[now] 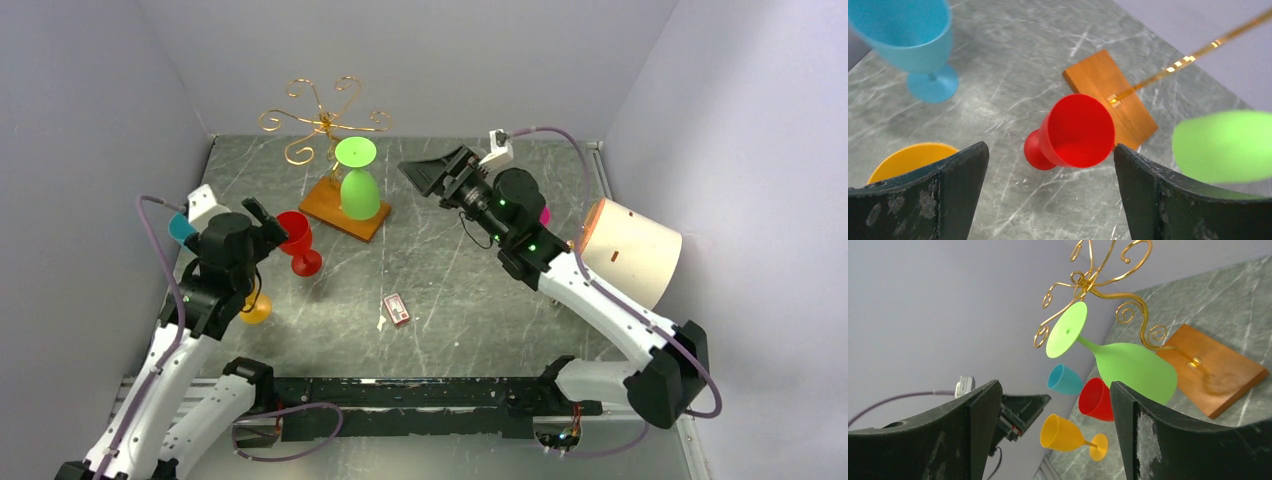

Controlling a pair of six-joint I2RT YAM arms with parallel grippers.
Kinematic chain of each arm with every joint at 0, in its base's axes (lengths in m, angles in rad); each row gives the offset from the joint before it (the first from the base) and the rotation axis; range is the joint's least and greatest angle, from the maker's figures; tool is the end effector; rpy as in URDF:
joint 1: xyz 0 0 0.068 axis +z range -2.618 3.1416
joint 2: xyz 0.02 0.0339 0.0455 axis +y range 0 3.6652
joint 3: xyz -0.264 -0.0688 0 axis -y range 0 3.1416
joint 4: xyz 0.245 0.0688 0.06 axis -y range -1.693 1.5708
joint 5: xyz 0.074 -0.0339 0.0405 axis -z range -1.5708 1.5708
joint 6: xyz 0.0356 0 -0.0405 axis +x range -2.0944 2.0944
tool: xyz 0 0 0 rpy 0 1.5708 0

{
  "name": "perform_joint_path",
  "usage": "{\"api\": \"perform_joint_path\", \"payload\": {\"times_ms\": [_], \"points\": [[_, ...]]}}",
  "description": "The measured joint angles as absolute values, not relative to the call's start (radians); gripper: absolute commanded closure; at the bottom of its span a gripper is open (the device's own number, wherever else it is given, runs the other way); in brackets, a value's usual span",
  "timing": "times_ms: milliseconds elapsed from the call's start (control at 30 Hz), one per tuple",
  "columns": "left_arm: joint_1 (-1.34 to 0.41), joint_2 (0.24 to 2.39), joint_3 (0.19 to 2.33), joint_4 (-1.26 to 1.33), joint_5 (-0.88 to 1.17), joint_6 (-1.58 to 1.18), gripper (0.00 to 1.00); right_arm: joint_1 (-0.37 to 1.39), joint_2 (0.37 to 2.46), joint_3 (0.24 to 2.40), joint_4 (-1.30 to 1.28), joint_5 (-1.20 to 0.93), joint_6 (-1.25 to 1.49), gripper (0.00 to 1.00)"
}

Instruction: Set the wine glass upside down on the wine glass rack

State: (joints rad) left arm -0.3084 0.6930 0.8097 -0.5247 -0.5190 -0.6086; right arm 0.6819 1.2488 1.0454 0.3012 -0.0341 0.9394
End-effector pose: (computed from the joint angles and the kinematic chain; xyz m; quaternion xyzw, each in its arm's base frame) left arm 0.1478 -0.0286 0.3286 -0.2601 0.7776 -0.0426 0.5709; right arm 0.2303 0.1885 0.3839 0.0737 0.6677 0.5447 0.5021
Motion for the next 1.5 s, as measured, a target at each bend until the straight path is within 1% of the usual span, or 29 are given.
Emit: {"api": "perform_joint_path", "payload": {"times_ms": [67,100,200,300,367,433,600,733,767,900,933,1000,1500], "points": [[-0.308,0.731,0.862,-0.607,-0.585,-0.696,0.04,0.682,1.204,1.021,0.292,-0.031,0.916,0.01],[-0.308,0.751,0.89,-0.657,-0.617,-0.747,0.04,0.682,1.18,1.007,0.286,-0.03,0.9,0.0],[-0.308,0.805,0.943,-0.793,-0.694,-0.898,0.07,0.682,1.112,0.968,0.246,-0.017,0.854,0.0],[-0.308,0.835,0.945,-0.89,-0.739,-1.004,0.22,0.682,1.066,0.949,0.197,0.011,0.818,0.0],[-0.308,0.842,0.931,-0.915,-0.752,-1.035,0.28,0.682,1.037,0.931,0.182,0.028,0.799,0.01],[-0.308,0.842,0.906,-0.921,-0.758,-1.056,0.31,0.682,1.013,0.911,0.174,0.04,0.784,0.02],[-0.308,0.847,0.853,-0.925,-0.762,-1.098,0.46,0.682,0.992,0.897,0.154,0.049,0.759,0.03],[-0.308,0.864,0.822,-0.925,-0.768,-1.126,0.51,0.682,0.995,0.897,0.143,0.046,0.746,0.03],[-0.308,0.87,0.813,-0.925,-0.767,-1.131,0.54,0.682,0.995,0.897,0.143,0.041,0.743,0.04],[-0.308,0.9,0.789,-0.927,-0.764,-1.158,0.76,0.682,0.999,0.897,0.147,0.017,0.743,0.04],[-0.308,0.905,0.788,-0.928,-0.764,-1.167,0.84,0.682,1.001,0.897,0.151,0.012,0.743,0.04],[-0.308,0.91,0.788,-0.934,-0.766,-1.185,0.92,0.682,1.006,0.897,0.157,0.004,0.743,0.04],[-0.308,0.826,0.811,-1.022,-0.805,-1.246,0.93,0.682,1.012,0.897,0.141,0.012,0.708,0.04]]}}
